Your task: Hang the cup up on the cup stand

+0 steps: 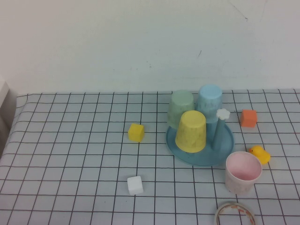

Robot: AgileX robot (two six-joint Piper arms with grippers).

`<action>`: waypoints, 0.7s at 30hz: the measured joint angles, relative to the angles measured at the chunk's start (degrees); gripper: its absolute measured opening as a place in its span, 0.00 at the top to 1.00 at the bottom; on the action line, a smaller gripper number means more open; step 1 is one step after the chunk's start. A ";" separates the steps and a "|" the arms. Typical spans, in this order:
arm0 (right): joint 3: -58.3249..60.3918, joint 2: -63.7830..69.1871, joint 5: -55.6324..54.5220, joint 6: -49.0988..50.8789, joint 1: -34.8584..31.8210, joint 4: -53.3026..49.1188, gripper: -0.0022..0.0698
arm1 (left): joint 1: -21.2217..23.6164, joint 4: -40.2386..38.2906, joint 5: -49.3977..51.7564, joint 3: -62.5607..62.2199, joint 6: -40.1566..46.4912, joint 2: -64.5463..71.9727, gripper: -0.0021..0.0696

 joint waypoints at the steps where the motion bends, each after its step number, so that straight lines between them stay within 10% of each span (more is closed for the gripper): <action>1: 0.12 0.00 -0.96 0.00 0.00 0.00 0.97 | 0.00 0.00 0.00 0.00 0.00 0.00 0.97; 9: 0.21 0.00 -18.42 0.00 0.00 -0.26 0.97 | 0.00 -0.51 -6.47 0.10 0.11 0.00 0.97; 21: 0.21 0.00 -43.75 0.24 0.00 -2.31 0.97 | 0.00 0.82 -41.57 0.10 1.74 0.00 0.97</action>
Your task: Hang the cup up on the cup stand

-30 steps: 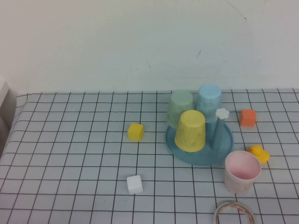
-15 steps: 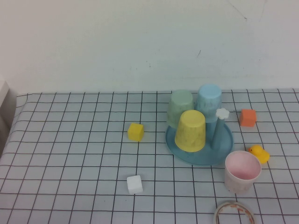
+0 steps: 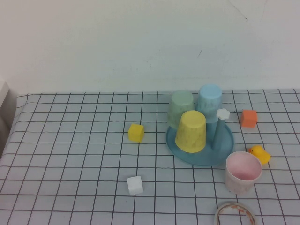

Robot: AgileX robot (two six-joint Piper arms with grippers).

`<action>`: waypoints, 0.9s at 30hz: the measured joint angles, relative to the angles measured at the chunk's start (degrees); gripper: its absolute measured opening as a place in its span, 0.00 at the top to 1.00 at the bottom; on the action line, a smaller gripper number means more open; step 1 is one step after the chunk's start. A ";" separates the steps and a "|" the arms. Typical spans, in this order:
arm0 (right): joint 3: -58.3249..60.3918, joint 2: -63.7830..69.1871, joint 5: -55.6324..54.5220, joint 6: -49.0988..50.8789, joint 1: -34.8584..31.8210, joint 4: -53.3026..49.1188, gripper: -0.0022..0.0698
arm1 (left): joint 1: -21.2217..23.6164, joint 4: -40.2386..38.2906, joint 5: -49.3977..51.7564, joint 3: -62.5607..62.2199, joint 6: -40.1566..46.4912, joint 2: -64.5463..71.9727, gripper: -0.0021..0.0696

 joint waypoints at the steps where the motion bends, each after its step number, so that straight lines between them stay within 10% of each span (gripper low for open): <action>1: 0.00 0.00 -2.42 1.92 0.00 -0.25 0.97 | 0.00 0.15 -3.92 0.00 0.00 0.00 0.97; 14: -0.17 0.00 -3.23 9.91 0.00 -0.45 0.97 | 0.00 0.52 -10.96 0.00 -3.10 0.00 0.97; 27: -20.04 9.25 30.78 12.72 0.00 -9.38 0.97 | 0.00 2.87 40.38 -23.45 -1.89 12.19 0.97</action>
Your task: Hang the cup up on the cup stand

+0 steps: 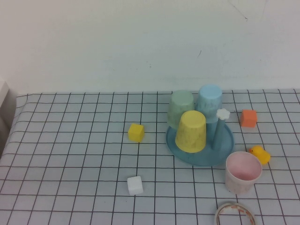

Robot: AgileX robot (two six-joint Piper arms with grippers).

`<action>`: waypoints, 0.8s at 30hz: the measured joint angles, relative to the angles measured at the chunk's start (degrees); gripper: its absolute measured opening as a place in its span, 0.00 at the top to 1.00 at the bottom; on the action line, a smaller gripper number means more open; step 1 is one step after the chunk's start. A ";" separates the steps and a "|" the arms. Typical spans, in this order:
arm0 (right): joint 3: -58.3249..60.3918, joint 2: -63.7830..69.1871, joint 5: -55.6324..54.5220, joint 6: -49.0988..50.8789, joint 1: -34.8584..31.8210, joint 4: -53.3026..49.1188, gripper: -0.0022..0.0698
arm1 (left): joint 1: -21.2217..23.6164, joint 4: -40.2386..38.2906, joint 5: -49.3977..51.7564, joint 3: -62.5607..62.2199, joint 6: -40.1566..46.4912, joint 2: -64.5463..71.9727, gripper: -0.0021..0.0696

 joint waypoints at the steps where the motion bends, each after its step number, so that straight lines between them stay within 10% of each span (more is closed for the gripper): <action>1: 0.00 2.20 1.58 0.00 0.00 -0.13 0.97 | 0.00 -0.21 0.62 0.00 0.00 1.41 0.97; 11: -1.22 26.24 9.77 -4.31 0.89 9.13 0.97 | 0.00 -3.69 -0.28 5.07 0.00 9.23 0.97; 24: -13.84 52.72 19.88 -41.25 11.43 40.28 0.97 | 0.00 -8.78 -0.82 5.16 0.00 9.36 0.97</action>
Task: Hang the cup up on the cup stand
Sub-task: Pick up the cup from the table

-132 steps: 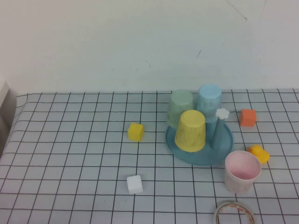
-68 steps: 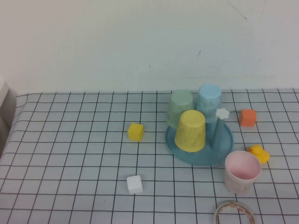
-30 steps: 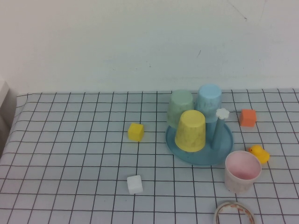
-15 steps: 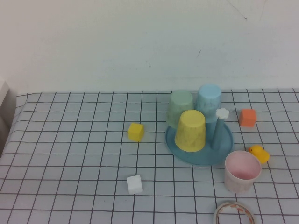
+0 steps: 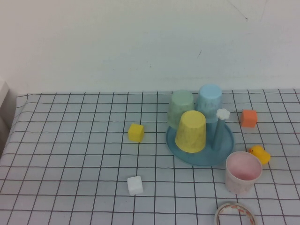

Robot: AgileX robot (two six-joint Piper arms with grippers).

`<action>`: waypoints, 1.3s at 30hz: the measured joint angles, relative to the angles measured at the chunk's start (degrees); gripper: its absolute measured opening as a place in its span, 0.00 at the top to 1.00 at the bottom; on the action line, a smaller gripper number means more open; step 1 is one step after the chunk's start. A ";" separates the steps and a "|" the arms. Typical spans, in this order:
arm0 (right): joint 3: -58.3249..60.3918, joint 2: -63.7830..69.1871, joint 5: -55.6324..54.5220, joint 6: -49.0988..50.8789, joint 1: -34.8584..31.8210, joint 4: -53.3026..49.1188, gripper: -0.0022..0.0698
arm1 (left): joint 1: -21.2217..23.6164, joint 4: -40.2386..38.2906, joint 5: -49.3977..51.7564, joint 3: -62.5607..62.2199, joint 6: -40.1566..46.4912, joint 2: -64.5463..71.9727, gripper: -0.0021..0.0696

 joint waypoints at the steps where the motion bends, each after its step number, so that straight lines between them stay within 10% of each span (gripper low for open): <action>1: -1.16 2.22 0.54 -2.90 0.03 1.92 0.97 | 0.00 0.00 0.00 0.00 0.00 0.00 0.97; 7: -9.89 15.77 4.39 -14.40 0.26 10.09 0.95 | 0.00 -0.09 0.12 0.00 0.00 0.00 0.97; 16: -21.42 32.89 5.40 -23.90 0.62 17.92 0.53 | 0.00 -0.22 0.12 0.00 0.00 0.00 0.97; 23: -25.68 43.12 4.71 -24.70 0.62 19.34 0.46 | 0.00 -0.35 0.01 0.00 0.00 0.00 0.97; 31: -28.97 48.89 4.35 -24.70 0.62 20.98 0.53 | 0.00 -0.47 0.01 0.00 0.00 0.00 0.97; 39: -28.97 49.26 3.06 -24.70 0.62 21.39 0.89 | 0.00 -0.74 0.01 0.00 0.00 0.00 0.97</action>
